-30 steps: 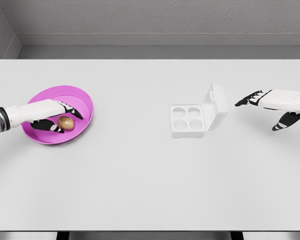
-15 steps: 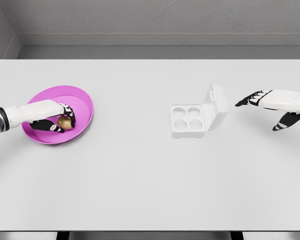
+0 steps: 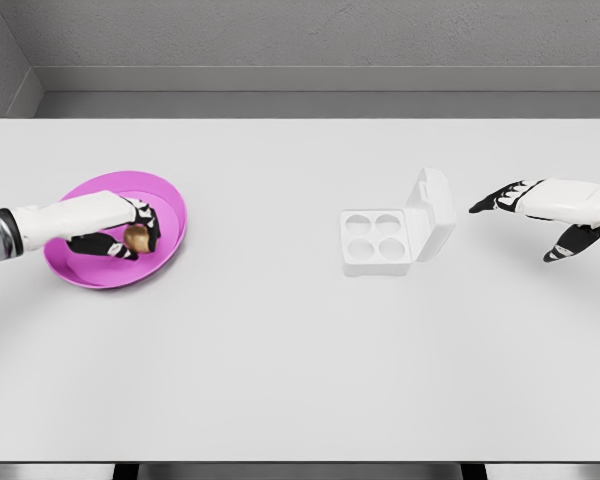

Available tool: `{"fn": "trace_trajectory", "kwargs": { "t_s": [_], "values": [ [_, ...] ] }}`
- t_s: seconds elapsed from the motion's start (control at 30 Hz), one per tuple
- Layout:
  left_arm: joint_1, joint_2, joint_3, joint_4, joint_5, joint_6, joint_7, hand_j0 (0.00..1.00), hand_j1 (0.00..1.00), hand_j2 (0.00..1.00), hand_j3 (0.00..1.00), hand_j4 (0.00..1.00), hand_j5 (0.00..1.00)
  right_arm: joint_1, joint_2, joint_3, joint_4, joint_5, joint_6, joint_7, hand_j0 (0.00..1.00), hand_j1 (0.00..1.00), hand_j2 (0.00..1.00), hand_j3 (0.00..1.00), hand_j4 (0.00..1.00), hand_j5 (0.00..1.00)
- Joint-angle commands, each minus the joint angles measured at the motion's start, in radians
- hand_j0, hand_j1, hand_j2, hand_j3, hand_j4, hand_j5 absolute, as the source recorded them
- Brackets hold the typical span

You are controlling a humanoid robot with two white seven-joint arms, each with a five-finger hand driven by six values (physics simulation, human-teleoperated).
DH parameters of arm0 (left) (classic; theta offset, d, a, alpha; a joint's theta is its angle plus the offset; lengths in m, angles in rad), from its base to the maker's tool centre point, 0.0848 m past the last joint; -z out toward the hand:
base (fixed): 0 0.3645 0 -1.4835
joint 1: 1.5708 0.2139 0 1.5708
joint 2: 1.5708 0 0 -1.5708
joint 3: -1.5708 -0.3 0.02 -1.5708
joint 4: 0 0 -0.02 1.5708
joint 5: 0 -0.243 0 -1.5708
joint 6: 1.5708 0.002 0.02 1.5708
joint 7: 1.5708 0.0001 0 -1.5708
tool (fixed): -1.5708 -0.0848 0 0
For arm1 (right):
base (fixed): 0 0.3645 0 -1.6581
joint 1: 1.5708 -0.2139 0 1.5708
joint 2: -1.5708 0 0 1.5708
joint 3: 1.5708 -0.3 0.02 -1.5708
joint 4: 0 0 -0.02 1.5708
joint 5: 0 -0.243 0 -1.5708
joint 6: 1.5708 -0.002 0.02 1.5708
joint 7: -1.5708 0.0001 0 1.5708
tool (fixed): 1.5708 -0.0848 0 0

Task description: Pack egg into the box and close the box lid

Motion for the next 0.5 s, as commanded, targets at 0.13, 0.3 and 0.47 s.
{"fn": "trace_trajectory", "kwargs": {
  "t_s": [0.13,0.3,0.47],
  "values": [
    [-0.017,0.0,0.003,-0.024,0.022,0.003,0.001,0.35,0.35,0.35,0.35,0.35,0.35,0.0,-0.001,-0.001,-0.001,-0.006,0.003,0.0,1.0,1.0,1.0,1.0,1.0,1.0],
    [-0.031,-0.003,0.003,-0.056,0.021,0.003,0.001,0.35,0.35,0.35,0.35,0.35,0.35,-0.002,-0.001,-0.001,-0.001,-0.006,0.003,0.0,1.0,1.0,1.0,1.0,1.0,1.0],
    [-0.032,-0.009,0.003,-0.073,0.021,0.003,0.001,0.35,0.35,0.35,0.35,0.35,0.35,-0.003,-0.001,0.001,-0.001,-0.005,0.003,0.0,1.0,1.0,1.0,1.0,1.0,1.0]
  ]
}}
